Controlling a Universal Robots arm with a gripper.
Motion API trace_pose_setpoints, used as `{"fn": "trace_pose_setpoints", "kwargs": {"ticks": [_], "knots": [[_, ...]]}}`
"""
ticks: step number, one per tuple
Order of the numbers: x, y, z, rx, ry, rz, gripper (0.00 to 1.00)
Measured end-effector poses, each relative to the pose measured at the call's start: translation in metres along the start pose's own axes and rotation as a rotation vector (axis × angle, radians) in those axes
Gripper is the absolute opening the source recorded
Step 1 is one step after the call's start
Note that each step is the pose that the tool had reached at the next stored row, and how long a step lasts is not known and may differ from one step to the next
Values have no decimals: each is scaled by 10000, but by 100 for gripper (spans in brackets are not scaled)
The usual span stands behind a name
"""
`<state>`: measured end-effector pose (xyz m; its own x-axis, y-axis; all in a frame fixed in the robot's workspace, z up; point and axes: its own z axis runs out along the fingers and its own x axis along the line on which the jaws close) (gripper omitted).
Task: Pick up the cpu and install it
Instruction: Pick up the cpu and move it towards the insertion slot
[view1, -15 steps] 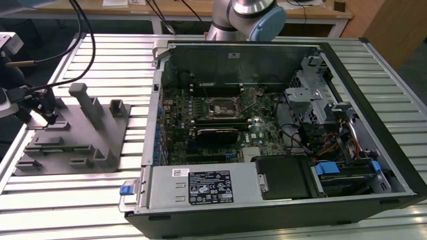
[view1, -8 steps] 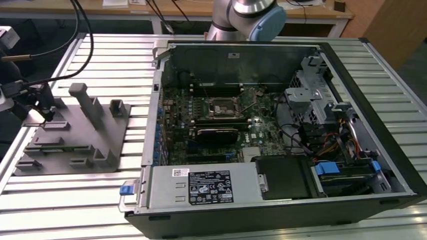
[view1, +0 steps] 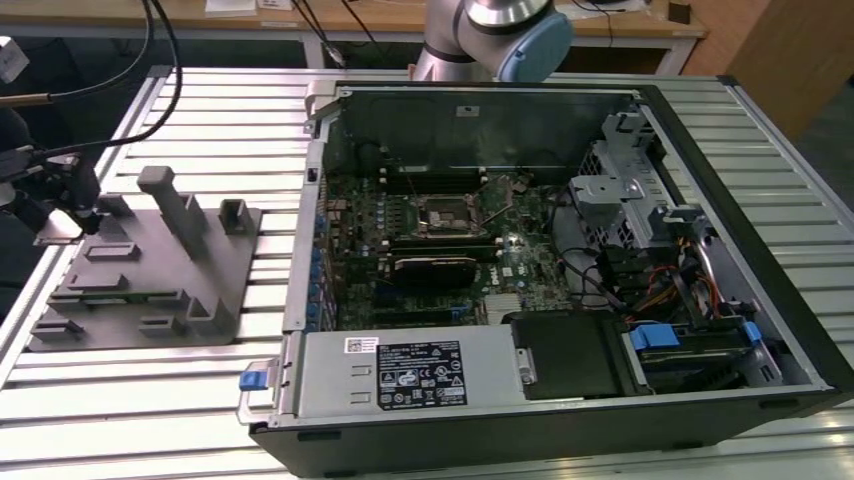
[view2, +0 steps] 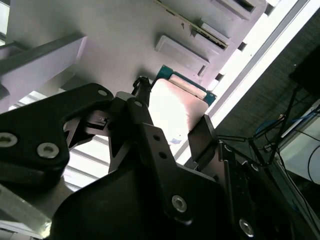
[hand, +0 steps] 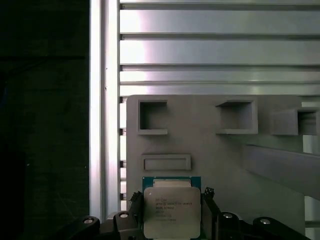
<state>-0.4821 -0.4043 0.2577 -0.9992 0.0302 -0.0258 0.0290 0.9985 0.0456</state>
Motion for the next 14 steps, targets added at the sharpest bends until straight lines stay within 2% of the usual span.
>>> {"fn": "trace_pose_setpoints", "kwargs": {"ticks": [11, 12, 14], "knots": [[-3, 6, -121, 0, -1, 0, 55], [-8, 14, -306, 0, -7, -1, 55], [-8, 15, -324, 0, -8, 0, 55]]}}
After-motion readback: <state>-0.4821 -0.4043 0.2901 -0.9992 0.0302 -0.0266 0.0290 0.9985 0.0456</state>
